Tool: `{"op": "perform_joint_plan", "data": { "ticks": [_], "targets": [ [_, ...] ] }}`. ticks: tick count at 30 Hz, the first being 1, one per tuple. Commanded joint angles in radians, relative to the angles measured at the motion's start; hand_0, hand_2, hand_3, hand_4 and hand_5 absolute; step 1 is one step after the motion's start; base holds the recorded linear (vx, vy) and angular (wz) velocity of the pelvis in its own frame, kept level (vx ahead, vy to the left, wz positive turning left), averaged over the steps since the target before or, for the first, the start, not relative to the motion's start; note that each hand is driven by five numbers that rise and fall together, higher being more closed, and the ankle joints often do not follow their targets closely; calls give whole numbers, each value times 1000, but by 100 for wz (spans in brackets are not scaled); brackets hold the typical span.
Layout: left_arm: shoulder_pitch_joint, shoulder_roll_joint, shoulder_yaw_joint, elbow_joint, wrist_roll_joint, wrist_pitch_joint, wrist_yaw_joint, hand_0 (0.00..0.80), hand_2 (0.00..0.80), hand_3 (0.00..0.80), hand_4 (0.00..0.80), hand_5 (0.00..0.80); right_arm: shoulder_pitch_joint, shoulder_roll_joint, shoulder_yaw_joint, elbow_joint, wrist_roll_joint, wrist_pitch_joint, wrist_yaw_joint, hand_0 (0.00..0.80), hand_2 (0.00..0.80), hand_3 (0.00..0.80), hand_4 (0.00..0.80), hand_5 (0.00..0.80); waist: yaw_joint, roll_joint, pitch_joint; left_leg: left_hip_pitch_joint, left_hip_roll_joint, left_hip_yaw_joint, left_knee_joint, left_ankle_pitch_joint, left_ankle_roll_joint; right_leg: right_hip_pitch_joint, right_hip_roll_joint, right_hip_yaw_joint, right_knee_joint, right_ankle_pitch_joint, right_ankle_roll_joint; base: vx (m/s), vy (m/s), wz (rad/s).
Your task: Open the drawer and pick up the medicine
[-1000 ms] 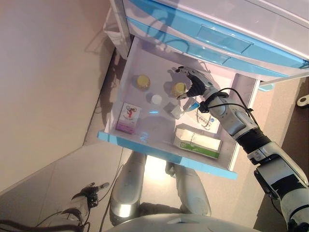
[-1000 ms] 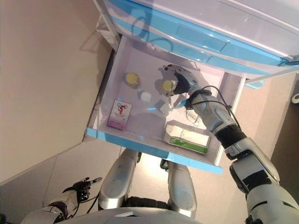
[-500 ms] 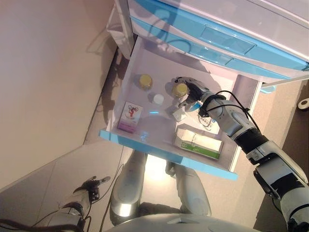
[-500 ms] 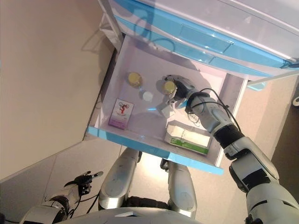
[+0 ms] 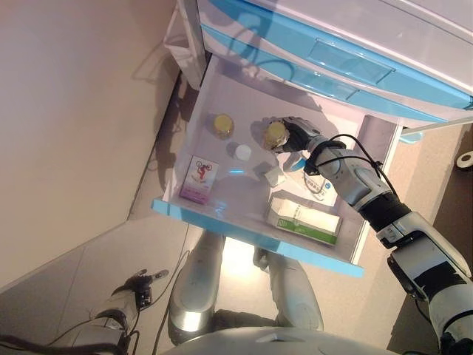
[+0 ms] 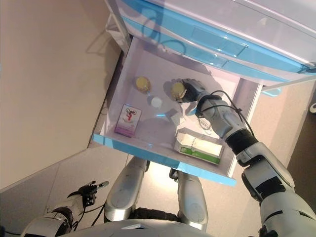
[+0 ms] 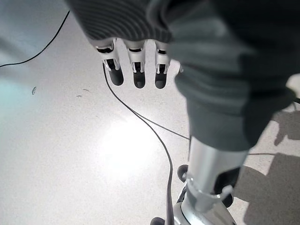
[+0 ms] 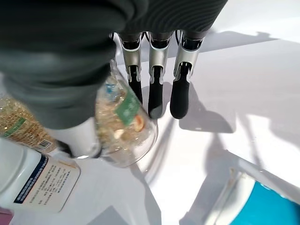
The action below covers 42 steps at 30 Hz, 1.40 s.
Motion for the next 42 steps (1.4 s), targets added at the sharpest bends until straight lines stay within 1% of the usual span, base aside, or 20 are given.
{"op": "perform_joint_plan", "data": {
  "ticks": [1,8,11,13,14,15,19,21,23,26,27,28,31,32,33,35,36,38,39,42],
  "targets": [
    [54,0,-26,16,12,-4,6,0,0,0,0,0,22,3,7,-58,-5,-32,-42,800,800,800,800,800,8,9,-65,-2,18,28,-107,41,11,-15,-29,-39,142,-71,24,0,0,0],
    [54,-1,-24,20,9,-9,2,0,0,0,0,0,18,3,3,-58,-1,-39,-64,800,800,800,800,800,9,6,-63,-1,18,32,-106,37,13,-16,-28,-36,142,-72,24,0,0,0],
    [56,-4,-22,20,9,-10,4,0,0,0,0,0,19,-1,-6,-75,14,-54,-85,800,800,800,800,800,7,6,-64,0,17,34,-104,35,15,-16,-27,-33,143,-71,24,0,0,0],
    [59,-6,-23,19,8,-12,6,0,0,0,0,0,21,-7,-21,-111,34,-72,-99,800,800,800,800,800,3,5,-65,3,18,36,-102,32,15,-13,-26,-29,141,-70,26,0,0,0],
    [60,-6,-23,20,7,-13,7,0,0,0,0,0,21,-10,-26,-127,41,-67,-95,800,800,800,800,800,1,5,-69,0,19,34,-103,34,15,-15,-25,-30,137,-66,26,0,0,0],
    [62,-6,-20,23,8,-16,5,0,0,0,0,0,24,-13,-36,-154,60,-75,-95,800,800,800,800,800,0,2,-67,6,19,37,-101,28,15,-9,-26,-26,137,-69,27,0,0,0],
    [71,-6,-11,30,12,-25,4,0,0,0,0,0,53,-27,-71,-272,96,-97,-62,800,800,800,800,800,-14,-5,-80,19,21,43,-103,23,17,3,-22,-17,121,-61,31,9,-2,-3],
    [78,-6,-6,35,10,-28,6,0,0,0,0,0,77,-43,-85,-359,105,-103,-18,800,800,800,800,800,-26,-10,-92,36,21,49,-110,17,17,16,-21,-5,109,-59,34,33,18,-12],
    [82,-4,0,39,13,-28,7,0,0,0,0,0,93,-50,-95,-410,108,-96,24,800,800,800,800,800,-33,-13,-101,49,21,52,-116,14,17,27,-19,4,99,-56,37,38,19,-11],
    [87,6,14,49,16,-23,9,0,0,0,0,0,130,-85,-106,-528,151,-72,155,800,800,800,800,800,-55,-26,-126,78,23,67,-128,4,18,50,-16,32,75,-49,43,40,25,-13],
    [88,12,19,53,17,-20,9,0,0,0,0,0,148,-103,-105,-571,161,-62,224,800,800,800,800,800,-64,-31,-138,91,25,73,-133,1,18,59,-14,42,68,-48,45,38,27,-25],
    [89,13,20,54,14,-18,11,0,0,0,0,0,159,-111,-103,-594,176,-41,257,800,800,800,800,800,-68,-33,-145,99,25,77,-138,-1,19,67,-13,48,61,-47,46,46,24,-18],
    [96,25,23,60,20,-8,16,0,0,0,0,0,199,-156,-95,-667,248,19,417,800,800,800,800,800,-88,-46,-177,134,25,92,-154,-8,22,95,-8,74,39,-41,51,39,24,-21],
    [97,28,25,63,22,-4,17,0,0,0,0,0,213,-176,-93,-689,287,46,464,800,800,800,800,800,-95,-50,-189,146,24,97,-159,-10,23,104,-7,82,33,-40,53,58,53,-31],
    [100,32,29,70,28,1,21,0,0,0,0,0,230,-206,-92,-709,356,72,538,800,800,800,800,800,-108,-56,-211,167,22,104,-167,-14,24,120,-5,95,23,-38,55,58,54,-30],
    [103,34,23,78,25,5,25,0,0,0,0,0,253,-227,-93,-742,434,122,572,800,800,800,800,800,-124,-61,-233,189,20,114,-174,-19,25,134,-5,111,15,-34,57,55,60,-30],
    [106,34,23,83,26,7,28,0,0,0,0,0,268,-239,-100,-747,476,132,583,800,800,800,800,800,-132,-64,-249,201,19,120,-175,-21,26,143,-5,120,12,-31,58,51,65,-28],
    [110,31,21,89,27,12,28,0,0,0,0,0,287,-247,-117,-756,496,135,597,800,800,800,800,800,-144,-62,-271,217,17,130,-179,-24,26,151,-4,130,7,-27,60,66,72,-30],
    [117,25,24,95,37,13,29,0,0,0,0,0,307,-252,-137,-768,500,128,590,800,800,800,800,800,-155,-61,-292,236,17,138,-187,-25,27,161,-4,139,0,-22,63,87,81,-33],
    [136,13,27,101,49,19,27,0,0,0,0,0,328,-272,-190,-784,515,117,581,800,800,800,800,800,-169,-54,-331,264,14,152,-205,-25,26,176,-4,153,-15,-10,70,85,72,-34]
  ]
}}
